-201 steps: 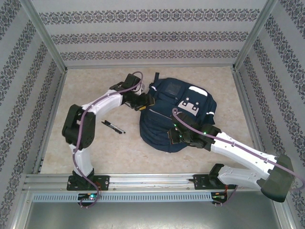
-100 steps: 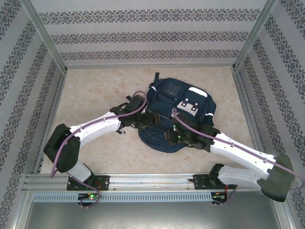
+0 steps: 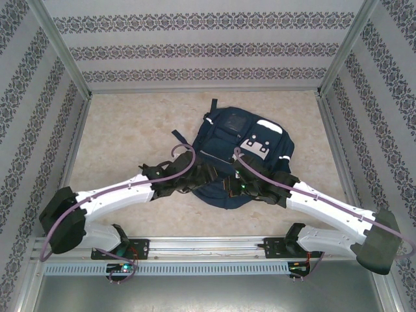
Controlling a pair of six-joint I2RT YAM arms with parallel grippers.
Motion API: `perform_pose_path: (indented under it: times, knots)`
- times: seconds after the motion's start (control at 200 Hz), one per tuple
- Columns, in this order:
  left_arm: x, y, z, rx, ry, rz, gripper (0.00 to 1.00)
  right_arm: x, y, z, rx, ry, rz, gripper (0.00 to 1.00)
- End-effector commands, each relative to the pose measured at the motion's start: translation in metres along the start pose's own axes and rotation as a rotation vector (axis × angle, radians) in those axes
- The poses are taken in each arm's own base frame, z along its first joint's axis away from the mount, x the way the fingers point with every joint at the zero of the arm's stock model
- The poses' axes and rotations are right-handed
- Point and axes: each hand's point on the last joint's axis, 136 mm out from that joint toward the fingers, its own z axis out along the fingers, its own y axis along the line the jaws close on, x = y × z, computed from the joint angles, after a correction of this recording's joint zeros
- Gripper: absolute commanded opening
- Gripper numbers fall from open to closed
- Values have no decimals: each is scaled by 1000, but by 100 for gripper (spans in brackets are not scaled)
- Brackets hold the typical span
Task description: Pack the student bag
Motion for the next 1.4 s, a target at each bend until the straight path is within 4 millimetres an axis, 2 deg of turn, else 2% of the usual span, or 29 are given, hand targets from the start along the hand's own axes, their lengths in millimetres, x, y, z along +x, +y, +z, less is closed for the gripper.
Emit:
perform_pose_path:
  times: [0.0, 0.195, 0.47, 0.605, 0.715, 0.754, 0.869, 0.984, 1.079, 1.134, 1.264, 1.394]
  knots:
    - [-9, 11, 1, -58, -72, -69, 70, -15, 25, -4, -83, -40, -8, 0]
    - [-10, 1, 17, -48, -84, -99, 69, -15, 35, -1, -105, -27, -20, 0]
    - [-28, -16, 24, -44, -151, -122, 55, -7, 48, 4, -139, -13, -29, 0]
    - [-33, -7, 33, -86, -168, -120, 51, -1, 53, 6, -158, -6, -30, 0]
    - [-24, 4, 45, -97, -135, -148, 49, -1, 50, 5, -148, -20, -18, 0]
    - [-20, 8, 49, -97, -120, -156, 42, -2, 46, 5, -131, -29, -10, 0]
    - [-24, 18, 50, -92, -126, -151, 0, 1, 31, 5, -65, -33, 14, 0]
    - [-44, 23, 35, -90, -161, -147, 0, 13, 5, 6, 52, 1, 23, 0]
    - [-56, 13, 24, -31, -157, -131, 0, 28, -27, 8, 187, 22, 69, 0]
    - [-60, 8, 18, -13, -130, -116, 0, 37, -45, 9, 253, 24, 112, 0]
    - [-67, 6, 3, 0, -133, -84, 0, 46, -71, 6, 330, -18, 195, 0]
    - [-70, 7, 2, -2, -105, -33, 0, 47, -101, -2, 400, -93, 298, 0]
